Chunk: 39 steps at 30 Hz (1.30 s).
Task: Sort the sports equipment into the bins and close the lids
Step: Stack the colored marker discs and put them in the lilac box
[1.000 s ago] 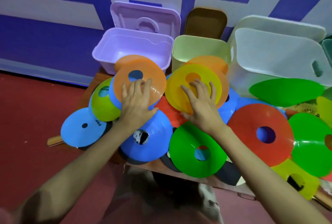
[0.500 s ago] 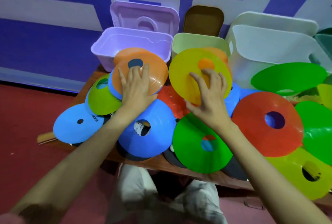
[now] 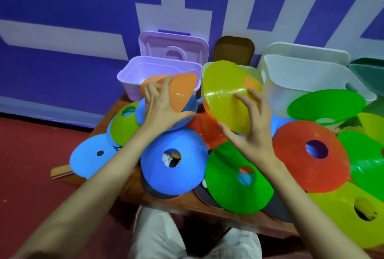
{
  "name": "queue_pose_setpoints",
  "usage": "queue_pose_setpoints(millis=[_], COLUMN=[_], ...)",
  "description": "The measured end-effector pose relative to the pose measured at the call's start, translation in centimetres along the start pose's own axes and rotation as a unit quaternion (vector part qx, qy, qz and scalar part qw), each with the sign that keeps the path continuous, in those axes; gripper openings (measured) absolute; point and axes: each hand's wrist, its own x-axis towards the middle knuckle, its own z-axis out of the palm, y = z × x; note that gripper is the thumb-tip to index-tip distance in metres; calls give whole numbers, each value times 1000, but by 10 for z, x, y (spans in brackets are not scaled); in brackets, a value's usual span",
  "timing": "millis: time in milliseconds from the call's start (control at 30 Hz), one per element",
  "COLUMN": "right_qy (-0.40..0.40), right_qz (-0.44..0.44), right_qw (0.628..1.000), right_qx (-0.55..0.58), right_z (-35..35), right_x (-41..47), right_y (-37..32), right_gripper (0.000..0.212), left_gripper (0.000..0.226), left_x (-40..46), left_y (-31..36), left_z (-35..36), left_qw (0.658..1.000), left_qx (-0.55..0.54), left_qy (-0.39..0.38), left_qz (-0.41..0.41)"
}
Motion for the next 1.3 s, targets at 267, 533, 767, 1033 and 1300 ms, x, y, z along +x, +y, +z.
queue_pose_setpoints(millis=[267, 533, 767, 1033, 1300], right_qy=[37, 83, 30, 0, -117], right_qz=[49, 358, 407, 302, 237], right_qw=[969, 838, 845, 936, 947], right_qx=[239, 404, 345, 180, 182], right_z=[-4, 19, 44, 73, 85], right_x=[6, 21, 29, 6, -4], right_y=[-33, -44, -55, -53, -70], right_gripper=[48, 33, 36, 40, 31], left_gripper=[62, 58, 44, 54, 64], left_x=[-15, -39, -65, -87, -102], left_y=[10, -6, -5, -8, -26], left_z=[-40, -55, -58, -53, -57], left_qw=[900, 787, 736, 684, 644], left_qx=[-390, -541, -621, -675, -698], left_qy=[97, 42, -11, -39, -19], left_qz=[-171, -294, -271, -273, -313])
